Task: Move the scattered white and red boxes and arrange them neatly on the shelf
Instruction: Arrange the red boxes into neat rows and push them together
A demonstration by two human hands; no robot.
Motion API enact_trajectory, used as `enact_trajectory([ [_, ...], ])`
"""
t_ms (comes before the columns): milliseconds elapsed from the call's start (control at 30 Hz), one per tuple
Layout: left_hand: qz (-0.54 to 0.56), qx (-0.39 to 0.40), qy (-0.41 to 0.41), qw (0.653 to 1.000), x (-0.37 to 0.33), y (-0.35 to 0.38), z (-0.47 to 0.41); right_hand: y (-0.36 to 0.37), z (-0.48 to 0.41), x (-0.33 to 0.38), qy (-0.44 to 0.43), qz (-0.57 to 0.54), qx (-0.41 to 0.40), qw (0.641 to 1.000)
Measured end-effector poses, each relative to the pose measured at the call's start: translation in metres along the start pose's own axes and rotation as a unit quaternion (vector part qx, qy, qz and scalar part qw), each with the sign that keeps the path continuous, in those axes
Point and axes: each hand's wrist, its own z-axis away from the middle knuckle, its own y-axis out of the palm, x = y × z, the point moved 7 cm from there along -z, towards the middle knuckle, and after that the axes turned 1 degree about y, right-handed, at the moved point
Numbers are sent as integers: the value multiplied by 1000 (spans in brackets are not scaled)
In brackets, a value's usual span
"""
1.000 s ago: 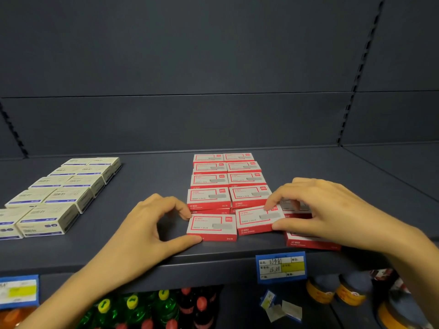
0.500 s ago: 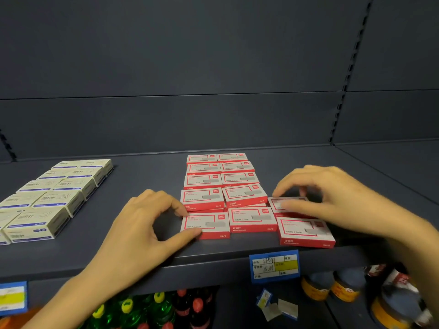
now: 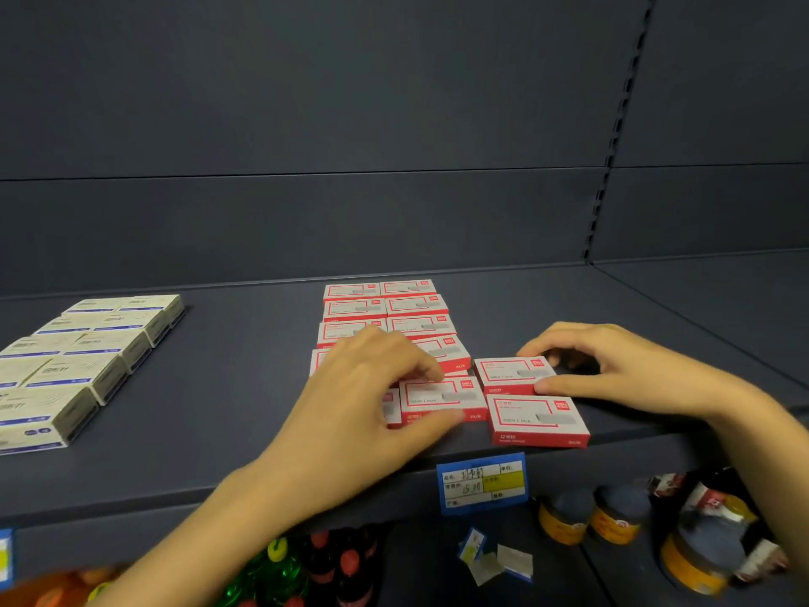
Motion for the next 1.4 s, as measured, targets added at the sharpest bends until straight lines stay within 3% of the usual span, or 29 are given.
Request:
enact_trajectory([
  [267,-15,89,31,995,-23,49,-25,-26,22,-10,-15,-1,-119,993],
  [467,-6,127,37,991,-22,63,-29,-28,32,-11,-4,-4,-145,989],
  [667,26,41,38,998,-22,29,-27,-28,32,-3,-3,-8,-153,988],
  [900,33,-57,-74,995,27,-29,7,-14,20,19,-24,3,-133,991],
  [1167,40,-56,-170,983,62,-41,44,0,4,47,-54,20,-111,992],
  [1400,56,-53,-197,977,70,-33,51,16,-7,57,-58,49,-79,994],
])
